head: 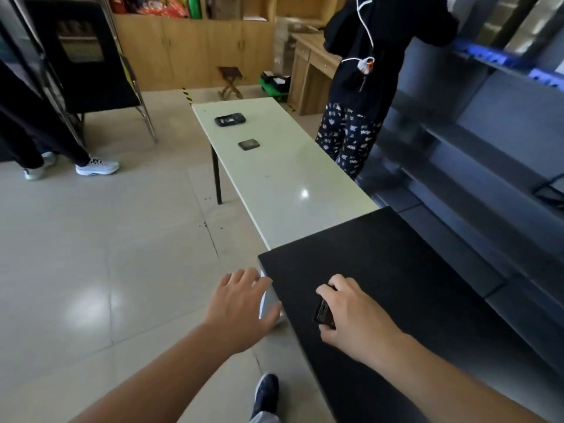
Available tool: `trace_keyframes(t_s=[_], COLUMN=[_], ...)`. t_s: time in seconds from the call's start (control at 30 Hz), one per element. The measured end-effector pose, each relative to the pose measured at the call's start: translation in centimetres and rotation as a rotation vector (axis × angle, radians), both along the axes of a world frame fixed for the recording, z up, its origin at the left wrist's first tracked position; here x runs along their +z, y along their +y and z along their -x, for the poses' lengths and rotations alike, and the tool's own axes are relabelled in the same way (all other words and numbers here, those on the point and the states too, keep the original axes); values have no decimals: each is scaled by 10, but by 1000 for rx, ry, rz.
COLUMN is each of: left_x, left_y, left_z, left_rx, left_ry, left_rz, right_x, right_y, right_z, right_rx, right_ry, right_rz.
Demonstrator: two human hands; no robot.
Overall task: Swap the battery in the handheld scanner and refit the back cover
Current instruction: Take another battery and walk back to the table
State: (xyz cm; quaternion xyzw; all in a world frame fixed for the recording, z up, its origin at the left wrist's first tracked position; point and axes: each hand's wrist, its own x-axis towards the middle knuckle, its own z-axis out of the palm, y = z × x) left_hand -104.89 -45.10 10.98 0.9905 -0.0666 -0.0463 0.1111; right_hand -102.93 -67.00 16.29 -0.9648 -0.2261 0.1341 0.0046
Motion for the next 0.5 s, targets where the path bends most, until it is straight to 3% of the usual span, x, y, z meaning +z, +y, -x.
trace_keyframes(t_s=[0.5], left_x=[0], left_y=[173], left_z=[-254], left_rx=[81], left_ry=[66], left_rz=[-118], right_x=[-12], right_y=[177], right_z=[-291], right_rx=[131], right_ry=[65], right_rz=[-63])
